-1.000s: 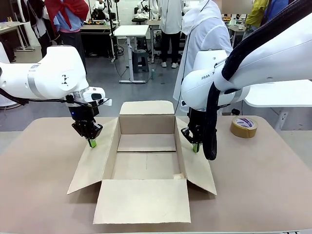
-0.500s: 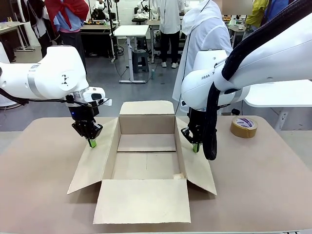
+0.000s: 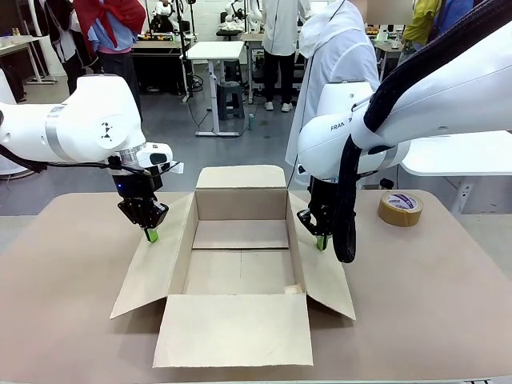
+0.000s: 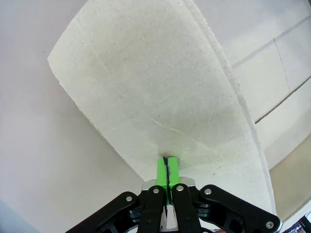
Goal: Wrap the clocks to prevent damage.
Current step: Once the human has placed the objects inside and stepped back, release both hands from the side flaps of the Package Box.
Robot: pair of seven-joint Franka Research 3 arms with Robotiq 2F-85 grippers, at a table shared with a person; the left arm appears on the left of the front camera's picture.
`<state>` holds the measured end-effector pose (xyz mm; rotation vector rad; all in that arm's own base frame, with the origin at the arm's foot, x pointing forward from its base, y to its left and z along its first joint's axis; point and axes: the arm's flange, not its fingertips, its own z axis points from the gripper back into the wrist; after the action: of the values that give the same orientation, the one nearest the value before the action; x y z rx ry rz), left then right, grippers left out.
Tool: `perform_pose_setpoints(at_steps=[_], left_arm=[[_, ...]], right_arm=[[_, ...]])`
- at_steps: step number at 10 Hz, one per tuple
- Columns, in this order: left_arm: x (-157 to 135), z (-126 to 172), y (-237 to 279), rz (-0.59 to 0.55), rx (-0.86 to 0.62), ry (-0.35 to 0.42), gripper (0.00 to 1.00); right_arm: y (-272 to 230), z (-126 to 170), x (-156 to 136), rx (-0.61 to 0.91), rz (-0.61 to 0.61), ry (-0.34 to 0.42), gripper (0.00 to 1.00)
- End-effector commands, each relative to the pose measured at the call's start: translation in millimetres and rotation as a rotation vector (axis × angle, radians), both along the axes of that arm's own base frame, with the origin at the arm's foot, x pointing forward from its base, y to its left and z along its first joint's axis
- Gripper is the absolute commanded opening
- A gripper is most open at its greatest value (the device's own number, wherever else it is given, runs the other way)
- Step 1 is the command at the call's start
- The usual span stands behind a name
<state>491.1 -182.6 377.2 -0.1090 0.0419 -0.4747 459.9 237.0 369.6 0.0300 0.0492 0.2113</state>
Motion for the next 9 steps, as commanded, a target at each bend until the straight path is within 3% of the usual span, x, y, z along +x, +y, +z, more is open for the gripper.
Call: perform_pose_setpoints(at_steps=[1, 9], left_arm=[[-0.5, -1.3, 0.5, 0.001, 0.000, 0.003, 0.00], [-0.5, -1.3, 0.5, 0.001, 0.000, 0.003, 0.00]], right_arm=[[1.3, -2.5, -0.4, -0.001, -0.009, 0.005, 0.01], [1.3, -2.5, -0.4, -0.001, -0.009, 0.005, 0.01]])
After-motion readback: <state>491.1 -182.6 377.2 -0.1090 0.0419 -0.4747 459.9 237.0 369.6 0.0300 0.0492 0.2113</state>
